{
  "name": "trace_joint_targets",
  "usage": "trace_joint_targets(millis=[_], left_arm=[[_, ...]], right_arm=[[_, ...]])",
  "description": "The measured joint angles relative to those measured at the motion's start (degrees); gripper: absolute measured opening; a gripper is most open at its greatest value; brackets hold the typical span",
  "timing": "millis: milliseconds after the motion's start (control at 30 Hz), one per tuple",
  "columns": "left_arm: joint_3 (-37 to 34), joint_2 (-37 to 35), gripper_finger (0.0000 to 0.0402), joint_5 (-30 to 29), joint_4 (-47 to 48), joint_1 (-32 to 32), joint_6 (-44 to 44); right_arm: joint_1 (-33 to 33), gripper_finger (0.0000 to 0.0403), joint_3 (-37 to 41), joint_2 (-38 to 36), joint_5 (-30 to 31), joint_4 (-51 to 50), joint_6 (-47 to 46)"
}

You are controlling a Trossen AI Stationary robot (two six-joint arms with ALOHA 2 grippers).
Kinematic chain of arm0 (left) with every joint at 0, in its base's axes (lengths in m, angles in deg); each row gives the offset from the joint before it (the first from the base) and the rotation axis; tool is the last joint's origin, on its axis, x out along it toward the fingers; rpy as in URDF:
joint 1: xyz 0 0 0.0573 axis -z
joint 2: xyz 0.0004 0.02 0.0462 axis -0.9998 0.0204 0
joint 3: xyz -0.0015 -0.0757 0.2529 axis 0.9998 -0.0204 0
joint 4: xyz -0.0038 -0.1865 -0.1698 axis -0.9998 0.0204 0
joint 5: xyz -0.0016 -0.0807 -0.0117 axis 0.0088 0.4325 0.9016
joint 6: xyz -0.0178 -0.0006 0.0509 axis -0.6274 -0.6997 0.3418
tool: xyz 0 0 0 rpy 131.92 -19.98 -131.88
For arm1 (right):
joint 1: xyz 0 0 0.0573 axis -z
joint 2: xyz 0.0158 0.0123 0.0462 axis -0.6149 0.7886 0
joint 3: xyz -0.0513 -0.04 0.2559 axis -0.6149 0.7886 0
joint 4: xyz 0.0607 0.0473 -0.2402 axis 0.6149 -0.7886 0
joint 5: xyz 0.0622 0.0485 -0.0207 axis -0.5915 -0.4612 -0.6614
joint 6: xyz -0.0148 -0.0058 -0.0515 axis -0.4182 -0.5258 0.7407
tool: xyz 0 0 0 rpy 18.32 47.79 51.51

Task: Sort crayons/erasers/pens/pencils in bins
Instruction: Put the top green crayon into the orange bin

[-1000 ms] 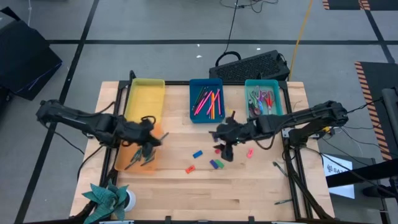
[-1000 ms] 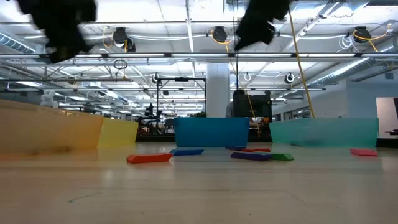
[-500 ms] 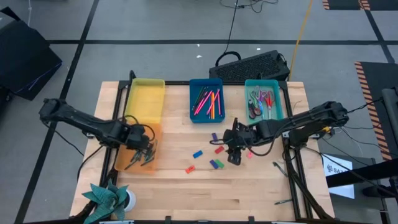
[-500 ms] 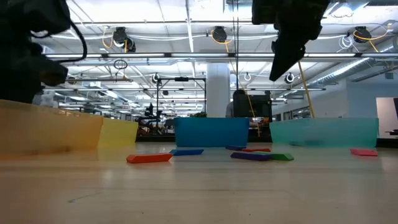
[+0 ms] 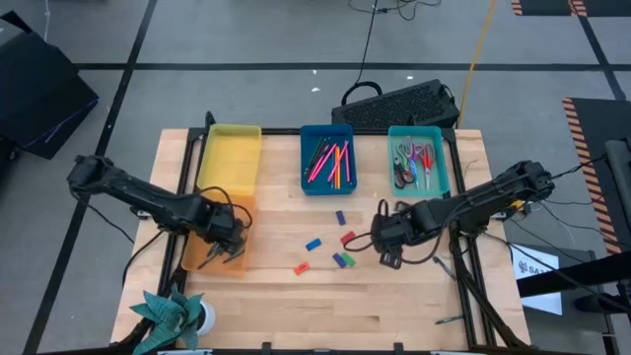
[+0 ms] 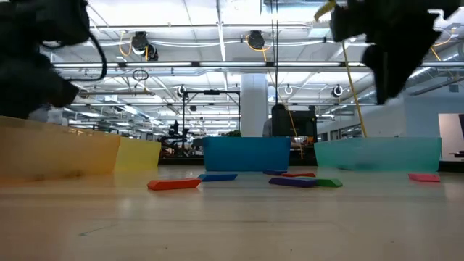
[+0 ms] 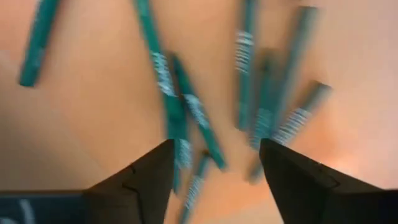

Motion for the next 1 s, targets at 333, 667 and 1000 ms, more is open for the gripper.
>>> trace_joint_targets(millis=[333, 667, 1000], left_arm=[[9.7, -5.4, 0.0256, -15.6, -7.5, -0.2, 6.5], [10.1, -5.2, 0.0239, -18.9, -16.7, -1.6, 11.8], [10.0, -5.3, 0.0241, -18.1, -16.7, -1.6, 14.5]], right_arm=[[3.8, 0.0212, 9.9, 0.0, -14.4, -13.8, -11.6], [0.3, 0.0173, 24.2, 0.0, -30.0, -3.7, -20.2], [-0.9, 0.0126, 24.5, 0.0, -29.5, 3.5, -25.2]])
